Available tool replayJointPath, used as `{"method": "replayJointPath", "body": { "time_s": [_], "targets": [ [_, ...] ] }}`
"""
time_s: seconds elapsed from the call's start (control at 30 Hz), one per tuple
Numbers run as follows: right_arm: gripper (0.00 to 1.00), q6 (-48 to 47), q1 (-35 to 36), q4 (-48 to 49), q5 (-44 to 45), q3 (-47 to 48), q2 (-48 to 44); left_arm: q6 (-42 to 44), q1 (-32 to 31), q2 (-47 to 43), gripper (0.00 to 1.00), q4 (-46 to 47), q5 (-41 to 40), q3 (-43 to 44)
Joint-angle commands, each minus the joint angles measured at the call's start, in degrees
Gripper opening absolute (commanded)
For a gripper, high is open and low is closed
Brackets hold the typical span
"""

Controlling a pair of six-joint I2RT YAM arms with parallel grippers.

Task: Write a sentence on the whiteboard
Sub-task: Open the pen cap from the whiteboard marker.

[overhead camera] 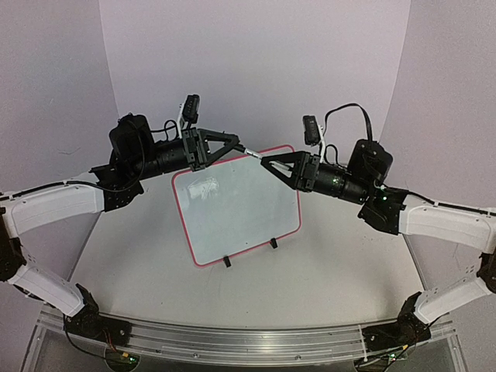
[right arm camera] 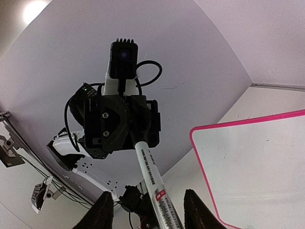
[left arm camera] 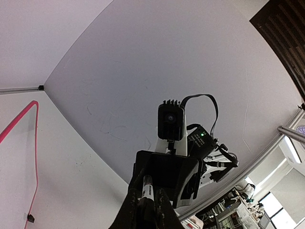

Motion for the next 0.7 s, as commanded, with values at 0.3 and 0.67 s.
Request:
{"method": "replayJointPath", "body": {
  "time_s": [0.3,0.67],
  "targets": [
    [0.33,2.31,-0.33,6.06,-1.63,1.65,0.43,-1.23,-0.10,1.00,0.00,1.54,2.78,2.04],
    [0.12,2.47,-0.45,6.27,-1.31,1.29,0.76,-1.48,-0.09,1.95,0.00,1.13,3.36,2.58]
  ]
}}
